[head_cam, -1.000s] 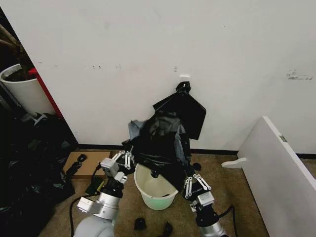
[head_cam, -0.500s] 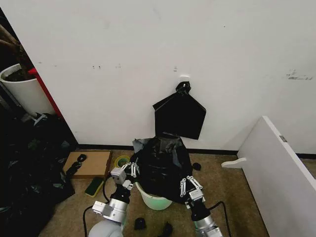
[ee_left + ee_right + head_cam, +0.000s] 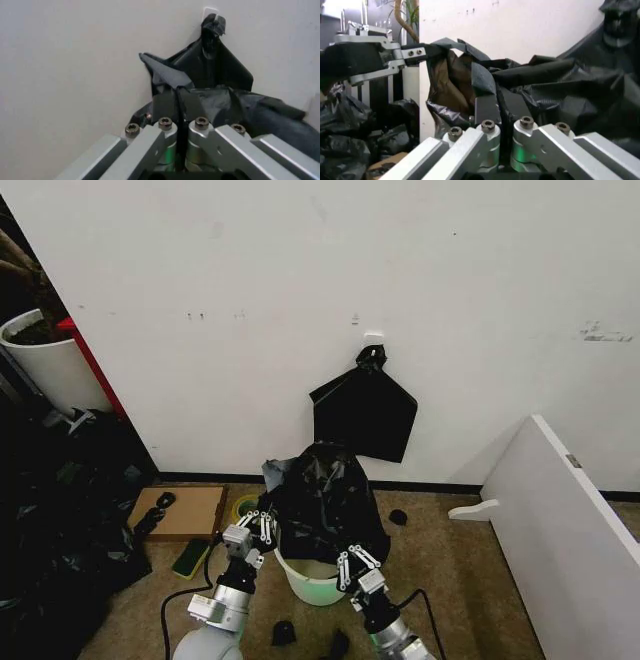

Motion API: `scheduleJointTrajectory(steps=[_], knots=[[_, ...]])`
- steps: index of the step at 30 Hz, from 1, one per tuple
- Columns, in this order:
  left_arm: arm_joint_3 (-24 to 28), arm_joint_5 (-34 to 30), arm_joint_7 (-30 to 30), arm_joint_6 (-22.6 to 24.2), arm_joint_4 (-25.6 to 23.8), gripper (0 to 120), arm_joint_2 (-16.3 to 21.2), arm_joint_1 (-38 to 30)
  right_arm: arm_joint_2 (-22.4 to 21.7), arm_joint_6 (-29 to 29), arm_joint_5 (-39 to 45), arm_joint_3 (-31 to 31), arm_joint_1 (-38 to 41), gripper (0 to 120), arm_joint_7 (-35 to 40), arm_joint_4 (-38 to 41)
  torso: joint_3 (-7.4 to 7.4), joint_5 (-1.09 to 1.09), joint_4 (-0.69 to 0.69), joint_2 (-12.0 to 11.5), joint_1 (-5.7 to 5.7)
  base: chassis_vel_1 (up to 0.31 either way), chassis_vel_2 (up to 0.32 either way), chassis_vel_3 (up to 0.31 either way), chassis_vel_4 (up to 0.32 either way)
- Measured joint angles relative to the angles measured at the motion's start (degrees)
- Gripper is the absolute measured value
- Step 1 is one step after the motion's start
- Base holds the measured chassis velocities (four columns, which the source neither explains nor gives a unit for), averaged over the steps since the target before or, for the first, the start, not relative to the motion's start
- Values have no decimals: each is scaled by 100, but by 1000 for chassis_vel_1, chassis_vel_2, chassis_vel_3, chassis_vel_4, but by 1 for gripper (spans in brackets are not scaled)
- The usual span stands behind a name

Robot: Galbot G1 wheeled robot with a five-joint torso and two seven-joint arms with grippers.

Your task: Place the garbage bag over the trash bin.

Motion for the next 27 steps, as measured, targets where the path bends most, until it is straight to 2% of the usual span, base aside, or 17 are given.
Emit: scheduleJointTrajectory(steps=[4,9,16,20,24,27], knots=[[29,349,-9,25,58,0,-37,22,86,2,504,-45,172,0,-176,-201,0,0,0,0,0,0,0,0,0],[117,436,28,239,149,0,9,132,86,-96,887,-103,215,0,-221,-268,0,1,0,0,0,0,0,0,0],[209,414,78,314,542,0,20,153,-57,-199,863,-53,43,0,-152,-155,0,1,0,0,0,0,0,0,0],[241,385,108,358,668,0,16,188,-317,-634,153,-12,-247,0,685,138,-1,0,-1,0,0,0,0,0,0],[251,498,38,418,680,0,90,308,-625,-999,-70,-64,-544,0,1253,484,-1,0,-2,0,-1,0,0,0,0],[209,876,-537,597,498,0,204,534,-947,-1372,-241,-106,-854,0,1767,891,-1,0,-1,0,-1,0,0,0,0]])
